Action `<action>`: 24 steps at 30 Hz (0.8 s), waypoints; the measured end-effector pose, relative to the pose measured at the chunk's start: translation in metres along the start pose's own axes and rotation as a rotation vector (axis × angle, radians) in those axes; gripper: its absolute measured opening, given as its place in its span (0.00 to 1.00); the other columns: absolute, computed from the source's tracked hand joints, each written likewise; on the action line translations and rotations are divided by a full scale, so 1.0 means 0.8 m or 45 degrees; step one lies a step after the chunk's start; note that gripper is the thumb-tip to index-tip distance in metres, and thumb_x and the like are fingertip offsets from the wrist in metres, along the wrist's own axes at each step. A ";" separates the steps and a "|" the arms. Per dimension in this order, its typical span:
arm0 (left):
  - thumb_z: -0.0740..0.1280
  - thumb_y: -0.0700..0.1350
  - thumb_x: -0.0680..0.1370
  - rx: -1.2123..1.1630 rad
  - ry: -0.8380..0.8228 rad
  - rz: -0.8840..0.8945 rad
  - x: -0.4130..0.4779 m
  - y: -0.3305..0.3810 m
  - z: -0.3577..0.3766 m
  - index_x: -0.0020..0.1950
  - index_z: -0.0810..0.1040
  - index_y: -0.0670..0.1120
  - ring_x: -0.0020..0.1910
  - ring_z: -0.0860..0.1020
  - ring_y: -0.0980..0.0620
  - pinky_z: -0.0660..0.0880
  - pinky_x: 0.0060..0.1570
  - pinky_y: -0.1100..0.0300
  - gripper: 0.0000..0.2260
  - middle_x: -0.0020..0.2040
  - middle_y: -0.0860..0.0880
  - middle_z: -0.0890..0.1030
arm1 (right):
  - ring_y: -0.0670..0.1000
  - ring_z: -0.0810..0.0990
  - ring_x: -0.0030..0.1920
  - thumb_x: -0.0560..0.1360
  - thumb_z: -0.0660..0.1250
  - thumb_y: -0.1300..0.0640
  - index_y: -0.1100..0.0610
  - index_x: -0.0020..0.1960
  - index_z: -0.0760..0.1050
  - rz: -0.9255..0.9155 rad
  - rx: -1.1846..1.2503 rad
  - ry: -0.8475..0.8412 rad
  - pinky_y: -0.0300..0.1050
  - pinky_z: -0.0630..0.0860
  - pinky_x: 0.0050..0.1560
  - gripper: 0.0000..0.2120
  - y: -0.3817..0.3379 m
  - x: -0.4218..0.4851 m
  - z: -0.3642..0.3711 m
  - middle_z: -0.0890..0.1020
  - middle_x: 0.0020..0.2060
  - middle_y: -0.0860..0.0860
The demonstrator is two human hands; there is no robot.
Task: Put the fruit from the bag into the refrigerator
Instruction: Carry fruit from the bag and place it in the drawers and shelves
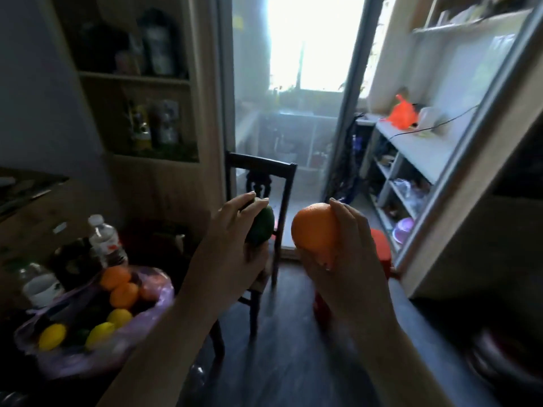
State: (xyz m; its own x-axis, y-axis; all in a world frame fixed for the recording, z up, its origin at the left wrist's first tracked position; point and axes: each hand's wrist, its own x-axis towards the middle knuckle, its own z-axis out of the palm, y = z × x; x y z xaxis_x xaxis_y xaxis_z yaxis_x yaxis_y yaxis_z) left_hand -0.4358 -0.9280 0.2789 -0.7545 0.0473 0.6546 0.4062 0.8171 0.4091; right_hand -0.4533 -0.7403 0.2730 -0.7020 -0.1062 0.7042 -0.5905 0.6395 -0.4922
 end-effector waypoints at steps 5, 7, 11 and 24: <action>0.72 0.39 0.71 -0.216 -0.002 0.193 -0.021 0.154 0.043 0.68 0.71 0.44 0.68 0.68 0.50 0.66 0.67 0.57 0.26 0.68 0.47 0.69 | 0.50 0.70 0.63 0.65 0.76 0.52 0.55 0.70 0.63 0.146 -0.212 0.133 0.33 0.63 0.61 0.38 0.019 -0.071 -0.164 0.70 0.65 0.50; 0.70 0.40 0.71 -0.317 -0.008 0.265 -0.040 0.210 0.058 0.67 0.71 0.44 0.67 0.68 0.51 0.66 0.66 0.57 0.24 0.68 0.47 0.70 | 0.49 0.69 0.64 0.66 0.76 0.51 0.53 0.70 0.62 0.200 -0.256 0.151 0.38 0.67 0.61 0.37 0.019 -0.109 -0.220 0.69 0.65 0.49; 0.69 0.42 0.71 -0.480 -0.058 0.372 -0.081 0.310 0.077 0.67 0.69 0.48 0.67 0.69 0.48 0.67 0.66 0.53 0.25 0.68 0.47 0.70 | 0.45 0.66 0.65 0.66 0.75 0.46 0.48 0.70 0.57 0.248 -0.454 0.252 0.41 0.70 0.58 0.39 0.014 -0.179 -0.314 0.66 0.68 0.47; 0.69 0.49 0.71 -0.746 -0.293 0.833 -0.160 0.571 0.108 0.69 0.69 0.47 0.66 0.70 0.50 0.65 0.62 0.65 0.27 0.69 0.48 0.69 | 0.52 0.69 0.65 0.65 0.74 0.42 0.52 0.72 0.59 0.497 -0.974 0.569 0.39 0.66 0.55 0.42 -0.022 -0.334 -0.551 0.65 0.69 0.51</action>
State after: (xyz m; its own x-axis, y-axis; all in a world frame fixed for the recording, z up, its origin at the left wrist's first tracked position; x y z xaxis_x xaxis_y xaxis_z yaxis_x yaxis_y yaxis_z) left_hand -0.1977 -0.5111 0.3274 -0.3394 0.5645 0.7525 0.9396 0.1661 0.2992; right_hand -0.0802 -0.3875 0.3191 -0.4845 0.4169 0.7691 0.1816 0.9079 -0.3778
